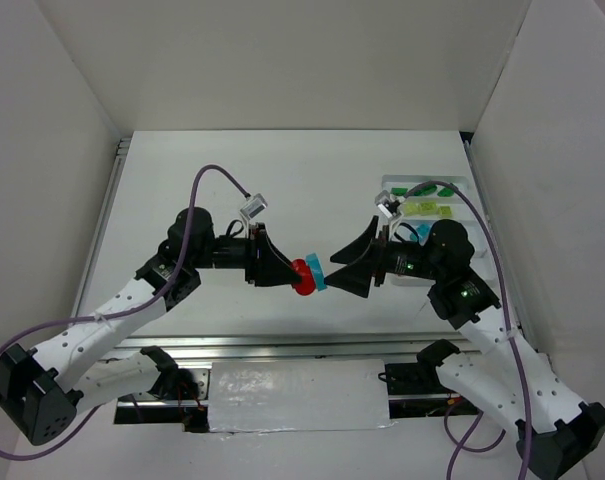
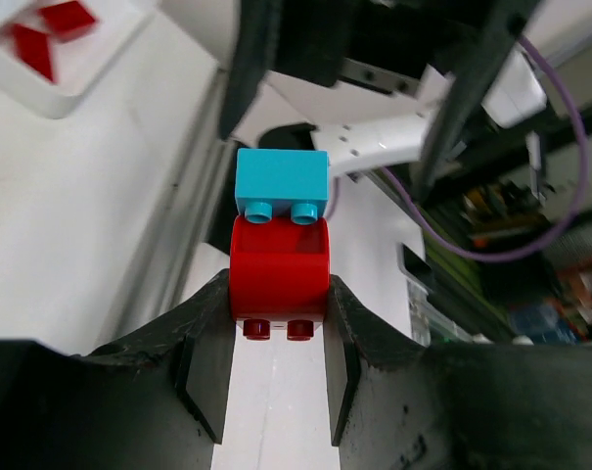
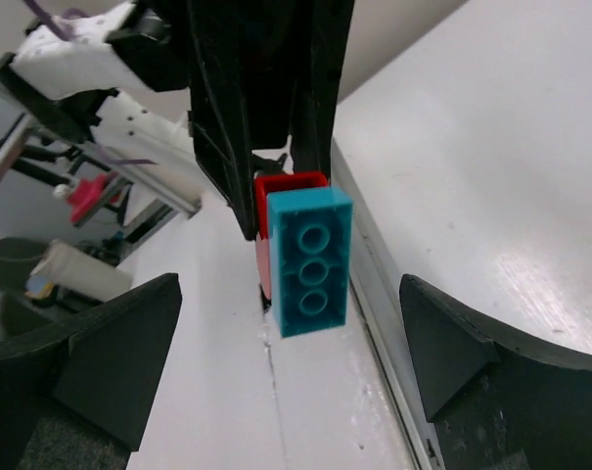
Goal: Sort the legos into containers by color
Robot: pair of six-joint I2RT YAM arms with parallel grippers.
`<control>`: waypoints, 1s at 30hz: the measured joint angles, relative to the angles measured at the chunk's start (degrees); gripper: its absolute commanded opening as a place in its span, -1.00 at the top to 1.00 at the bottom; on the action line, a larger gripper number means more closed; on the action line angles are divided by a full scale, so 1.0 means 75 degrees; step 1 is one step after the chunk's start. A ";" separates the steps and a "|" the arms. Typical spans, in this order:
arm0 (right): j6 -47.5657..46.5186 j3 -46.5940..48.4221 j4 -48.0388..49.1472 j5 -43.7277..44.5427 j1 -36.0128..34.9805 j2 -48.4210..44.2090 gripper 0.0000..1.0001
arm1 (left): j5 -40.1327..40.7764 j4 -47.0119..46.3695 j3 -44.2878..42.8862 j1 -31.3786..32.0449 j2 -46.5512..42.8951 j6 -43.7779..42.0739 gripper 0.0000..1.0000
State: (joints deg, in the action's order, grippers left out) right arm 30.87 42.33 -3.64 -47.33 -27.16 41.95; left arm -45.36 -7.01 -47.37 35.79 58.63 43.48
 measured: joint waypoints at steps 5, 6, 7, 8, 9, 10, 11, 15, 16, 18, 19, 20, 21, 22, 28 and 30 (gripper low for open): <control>0.0664 -0.0035 0.0822 -0.0624 -0.0006 0.0341 -0.84 | -0.1008 -0.1011 0.0379 0.0003 0.0000 0.0221 1.00; 0.0784 -0.0102 0.1003 -0.0673 -0.0032 0.0391 -0.80 | -0.1078 -0.1072 0.0379 0.0003 -0.0003 0.0221 1.00; 0.0903 -0.0163 0.1110 -0.0723 -0.0047 0.0414 -0.73 | -0.1139 -0.1105 0.0376 0.0003 -0.0003 0.0207 1.00; 0.0970 -0.0204 0.1192 -0.0764 -0.0090 0.0428 -0.71 | -0.1157 -0.1102 0.0370 0.0003 -0.0003 0.0189 1.00; 0.1052 -0.0207 0.1244 -0.0804 -0.0154 0.0449 -0.71 | -0.1166 -0.1075 0.0367 0.0003 0.0003 0.0175 1.00; 0.1099 -0.0207 0.1332 -0.0825 -0.0236 0.0472 -0.66 | -0.1183 -0.1067 0.0364 0.0006 0.0012 0.0169 1.00; 0.1119 -0.0207 0.1402 -0.0822 -0.0329 0.0487 -0.59 | -0.1215 -0.1072 0.0364 0.0003 0.0026 0.0169 1.00; 0.1215 -0.0210 0.1568 -0.0868 -0.0530 0.0583 -0.46 | -0.1282 -0.1137 0.0364 0.0003 0.0058 0.0195 1.00; 0.1259 -0.0213 0.1629 -0.0883 -0.0577 0.0632 -0.46 | -0.1285 -0.1134 0.0358 0.0003 0.0058 0.0184 1.00; 0.1303 -0.0219 0.1743 -0.0895 -0.0664 0.0746 -0.46 | -0.1279 -0.1113 0.0332 0.0006 0.0058 0.0128 1.00; 0.1306 -0.0219 0.1784 -0.0895 -0.0743 0.0819 -0.34 | -0.1279 -0.1096 0.0303 0.0006 0.0058 0.0067 1.00; 0.1291 -0.0219 0.1798 -0.0889 -0.0813 0.0880 -0.11 | -0.1279 -0.1084 0.0271 0.0006 0.0058 0.0038 1.00; 0.1268 -0.0219 0.1804 -0.0871 -0.0892 0.0944 0.85 | -0.1276 -0.1078 0.0239 0.0006 0.0058 0.0020 1.00; 0.1198 -0.0230 0.1810 -0.0833 -0.0944 0.0988 1.00 | -0.1291 -0.1067 0.0204 0.0003 0.0058 0.0029 1.00; 0.0705 -0.0268 0.1399 -0.0452 -0.0801 0.0871 1.00 | -0.1014 -0.0425 0.0006 -0.0009 0.0055 -0.0358 1.00; 0.0525 -0.0277 0.1078 -0.0306 -0.0262 0.0772 1.00 | -0.0880 -0.0064 -0.0085 -0.0073 0.0041 -0.0533 1.00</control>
State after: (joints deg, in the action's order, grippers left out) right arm 34.81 40.25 4.45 -49.63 -29.12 47.75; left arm -51.96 -7.49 -48.01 35.24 58.94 39.48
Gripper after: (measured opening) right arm 0.441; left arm 0.472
